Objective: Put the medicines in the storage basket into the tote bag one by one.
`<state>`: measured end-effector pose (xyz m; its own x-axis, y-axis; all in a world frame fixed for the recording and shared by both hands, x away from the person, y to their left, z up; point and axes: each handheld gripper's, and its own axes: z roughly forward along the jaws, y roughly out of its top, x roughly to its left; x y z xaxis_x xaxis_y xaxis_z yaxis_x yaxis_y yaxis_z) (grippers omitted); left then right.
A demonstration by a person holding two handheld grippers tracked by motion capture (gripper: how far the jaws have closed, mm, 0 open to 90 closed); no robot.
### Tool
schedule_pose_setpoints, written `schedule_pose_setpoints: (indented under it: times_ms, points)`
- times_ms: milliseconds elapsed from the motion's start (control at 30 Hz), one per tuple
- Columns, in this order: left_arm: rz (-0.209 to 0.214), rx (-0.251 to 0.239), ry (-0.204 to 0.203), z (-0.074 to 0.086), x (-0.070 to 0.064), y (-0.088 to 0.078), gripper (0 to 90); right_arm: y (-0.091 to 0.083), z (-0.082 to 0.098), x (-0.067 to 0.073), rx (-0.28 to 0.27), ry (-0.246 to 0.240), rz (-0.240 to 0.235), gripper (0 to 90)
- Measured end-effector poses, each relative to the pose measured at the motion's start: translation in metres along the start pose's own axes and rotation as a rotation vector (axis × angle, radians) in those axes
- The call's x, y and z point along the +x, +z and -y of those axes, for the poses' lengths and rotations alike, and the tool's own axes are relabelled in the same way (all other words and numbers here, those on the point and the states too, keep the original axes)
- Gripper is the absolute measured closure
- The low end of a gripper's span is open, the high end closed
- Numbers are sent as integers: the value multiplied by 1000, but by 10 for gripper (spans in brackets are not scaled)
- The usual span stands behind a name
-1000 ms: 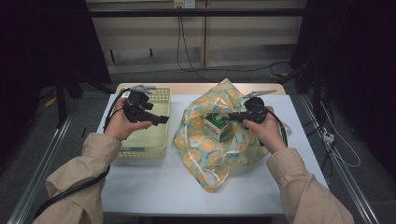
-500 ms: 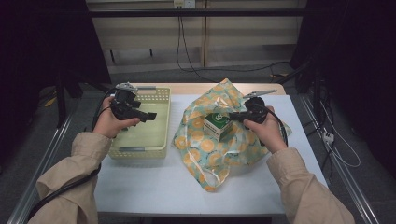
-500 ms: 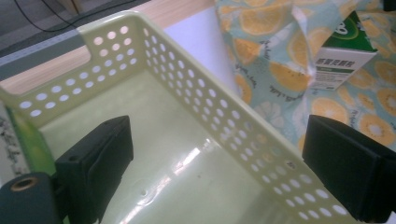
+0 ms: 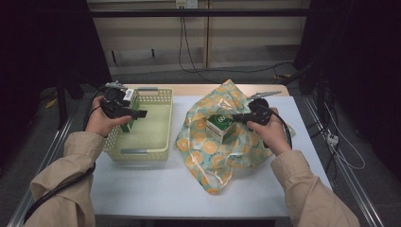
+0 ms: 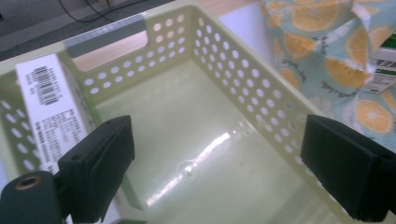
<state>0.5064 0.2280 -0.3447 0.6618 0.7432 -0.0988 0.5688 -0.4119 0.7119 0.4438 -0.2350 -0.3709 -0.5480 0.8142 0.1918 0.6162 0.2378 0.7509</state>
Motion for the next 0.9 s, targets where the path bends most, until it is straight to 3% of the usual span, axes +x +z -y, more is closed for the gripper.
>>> schedule_pose_setpoints:
  times_ms: [233,367,433,633,733,900]
  points:
    - [-50,1,-36,7,17,3,100,-1,1,0,2,3,-3,900]
    - [-78,21,-29,7,27,4,105,0,1,-1,5,1,-4,900]
    - [-101,11,-51,9,30,7,105,0,1,-1,4,2,-4,900]
    - [-140,30,-30,13,36,13,121,-3,1,-4,7,5,-5,900]
    - [-154,37,-45,16,40,16,131,-4,1,-4,3,0,-6,900]
    - [-181,56,-59,19,41,22,245,-4,1,-5,3,-1,-5,900]
